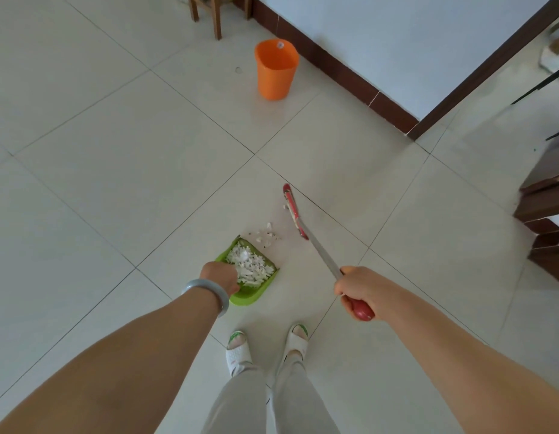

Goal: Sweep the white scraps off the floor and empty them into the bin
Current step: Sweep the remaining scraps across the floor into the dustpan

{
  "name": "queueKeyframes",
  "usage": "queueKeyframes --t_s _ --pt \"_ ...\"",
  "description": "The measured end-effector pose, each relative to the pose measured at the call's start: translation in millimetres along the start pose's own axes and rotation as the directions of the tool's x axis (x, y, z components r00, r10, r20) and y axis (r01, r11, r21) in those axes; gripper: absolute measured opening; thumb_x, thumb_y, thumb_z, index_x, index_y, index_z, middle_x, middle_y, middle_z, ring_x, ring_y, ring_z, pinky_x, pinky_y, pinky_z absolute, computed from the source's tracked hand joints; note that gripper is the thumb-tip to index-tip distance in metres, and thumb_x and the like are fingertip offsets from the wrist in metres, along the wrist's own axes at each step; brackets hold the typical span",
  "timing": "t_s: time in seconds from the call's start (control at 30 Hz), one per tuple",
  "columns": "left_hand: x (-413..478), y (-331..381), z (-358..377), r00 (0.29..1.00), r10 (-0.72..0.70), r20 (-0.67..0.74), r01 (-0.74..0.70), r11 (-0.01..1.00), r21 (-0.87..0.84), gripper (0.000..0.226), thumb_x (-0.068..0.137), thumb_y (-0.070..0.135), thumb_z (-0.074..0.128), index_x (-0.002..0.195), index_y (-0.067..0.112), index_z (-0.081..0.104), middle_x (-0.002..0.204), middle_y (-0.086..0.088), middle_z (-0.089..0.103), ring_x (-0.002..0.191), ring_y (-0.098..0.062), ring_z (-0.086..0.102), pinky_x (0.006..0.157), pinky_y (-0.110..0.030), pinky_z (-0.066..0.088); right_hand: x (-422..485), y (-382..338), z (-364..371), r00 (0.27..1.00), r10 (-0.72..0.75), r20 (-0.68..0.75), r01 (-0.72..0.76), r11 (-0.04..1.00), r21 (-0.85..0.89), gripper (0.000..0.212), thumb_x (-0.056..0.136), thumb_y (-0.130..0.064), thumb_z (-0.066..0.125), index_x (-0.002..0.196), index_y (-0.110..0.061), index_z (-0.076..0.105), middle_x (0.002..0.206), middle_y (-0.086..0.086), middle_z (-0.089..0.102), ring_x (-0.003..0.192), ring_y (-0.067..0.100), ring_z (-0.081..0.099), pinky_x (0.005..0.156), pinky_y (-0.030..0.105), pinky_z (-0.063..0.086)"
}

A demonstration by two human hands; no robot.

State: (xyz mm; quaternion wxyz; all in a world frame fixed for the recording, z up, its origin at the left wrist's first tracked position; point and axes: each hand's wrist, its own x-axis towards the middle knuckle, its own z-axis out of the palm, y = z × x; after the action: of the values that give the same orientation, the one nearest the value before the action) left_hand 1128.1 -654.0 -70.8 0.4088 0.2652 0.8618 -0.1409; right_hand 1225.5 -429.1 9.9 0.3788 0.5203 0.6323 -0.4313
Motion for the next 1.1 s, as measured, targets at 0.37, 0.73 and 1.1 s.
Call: queueKeyframes --t_s 0.37,0.73,1.1 --pt "14 -1 -1 0.999 -0.008 0.054 0.008 1.0 0.0 0.034 0.102 0.021 0.031 0.117 0.011 0.06 0.067 0.004 0.037 0.075 -0.016 0.045 0.071 -0.024 0.035 59 -46 1 0.992 -0.072 -0.103 -0.003 0.808 -0.589 0.033 0.091 -0.002 0.044 0.123 -0.004 0.049 0.049 0.005 0.059 0.049 0.021 0.05 0.039 0.024 0.038" --pt "21 2 -13 0.999 -0.051 0.009 0.052 0.997 -0.058 0.036 0.102 0.029 0.033 0.101 0.01 0.064 0.062 0.003 0.035 0.079 -0.016 0.047 0.07 -0.023 0.037 -3 16 57 0.983 -0.074 0.167 0.176 0.625 -0.76 0.051 0.095 -0.002 0.042 0.144 -0.001 0.032 0.13 0.019 0.053 0.117 0.03 0.059 0.071 0.029 0.05" --pt "-2 -3 3 0.992 -0.122 -0.042 0.111 0.975 -0.195 0.031 0.1 0.02 0.034 0.097 0.013 0.064 0.061 0.004 0.031 0.053 -0.011 0.036 0.054 -0.02 0.036 -38 55 59 0.975 -0.036 0.221 0.183 0.693 -0.697 0.066 0.089 0.001 0.033 0.151 -0.018 0.023 0.111 0.013 0.056 0.053 0.016 0.058 0.052 0.027 0.048"
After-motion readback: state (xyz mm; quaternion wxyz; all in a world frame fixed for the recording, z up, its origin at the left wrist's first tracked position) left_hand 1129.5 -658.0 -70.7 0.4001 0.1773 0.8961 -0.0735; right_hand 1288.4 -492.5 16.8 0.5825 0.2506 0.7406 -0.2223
